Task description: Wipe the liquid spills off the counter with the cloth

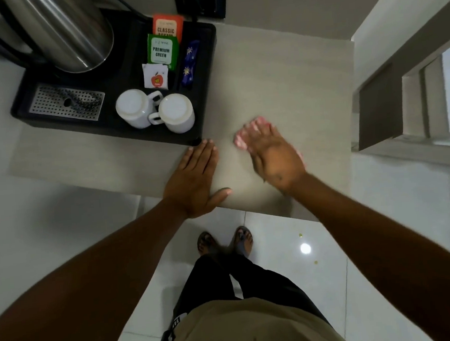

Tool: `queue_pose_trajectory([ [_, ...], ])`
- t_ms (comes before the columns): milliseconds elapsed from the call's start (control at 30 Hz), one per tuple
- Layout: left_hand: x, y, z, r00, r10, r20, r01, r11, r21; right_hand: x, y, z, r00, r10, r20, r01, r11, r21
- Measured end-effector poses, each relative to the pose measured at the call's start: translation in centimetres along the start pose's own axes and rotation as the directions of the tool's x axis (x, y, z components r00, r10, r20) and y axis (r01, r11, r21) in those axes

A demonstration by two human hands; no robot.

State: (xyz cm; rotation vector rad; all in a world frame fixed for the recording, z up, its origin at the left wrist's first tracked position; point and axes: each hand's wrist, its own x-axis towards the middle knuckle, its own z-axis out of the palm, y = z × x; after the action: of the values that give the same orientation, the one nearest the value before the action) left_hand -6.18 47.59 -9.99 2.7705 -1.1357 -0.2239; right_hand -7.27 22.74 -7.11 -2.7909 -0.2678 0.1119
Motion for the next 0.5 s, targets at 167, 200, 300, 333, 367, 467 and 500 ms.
queue_pose_trajectory([
  [167, -1.2, 0.3, 0.4, 0.999, -0.052, -0.002, 0.052, 0.998, 0.04, -8.5, 3.8, -1.5, 0.993, 0.117, -0.028, -0.115, 0.992, 0.051],
  [200, -1.3, 0.3, 0.5, 0.998, -0.055, -0.009, 0.055, 0.998, 0.04, -8.4, 5.4, -2.5, 0.977, 0.21, -0.043, -0.207, 0.976, 0.063],
  [300, -1.3, 0.4, 0.3, 0.998, -0.057, -0.001, 0.057, 0.998, 0.035, -4.7, 7.9, -4.1, 0.923, 0.375, -0.093, -0.371, 0.927, 0.049],
  [333, -1.3, 0.4, 0.3, 0.998, -0.057, 0.003, 0.057, 0.998, 0.032, -2.9, 7.5, -4.0, 0.921, 0.379, -0.092, -0.376, 0.926, 0.041],
  [367, -1.3, 0.4, 0.2, 0.998, -0.056, 0.008, 0.055, 0.998, 0.028, -1.4, 6.3, -3.6, 0.932, 0.354, -0.074, -0.353, 0.935, 0.037],
  [467, -1.6, -0.1, -0.1, 1.0, -0.014, 0.027, 0.014, 1.0, -0.005, 0.6, 0.6, -0.9, 0.973, 0.227, -0.029, -0.226, 0.973, 0.043],
  [500, -1.8, -0.5, -0.1, 0.999, 0.007, 0.033, -0.007, 1.0, -0.011, -0.2, -1.5, 0.3, 0.979, 0.204, -0.023, -0.203, 0.978, 0.043],
])
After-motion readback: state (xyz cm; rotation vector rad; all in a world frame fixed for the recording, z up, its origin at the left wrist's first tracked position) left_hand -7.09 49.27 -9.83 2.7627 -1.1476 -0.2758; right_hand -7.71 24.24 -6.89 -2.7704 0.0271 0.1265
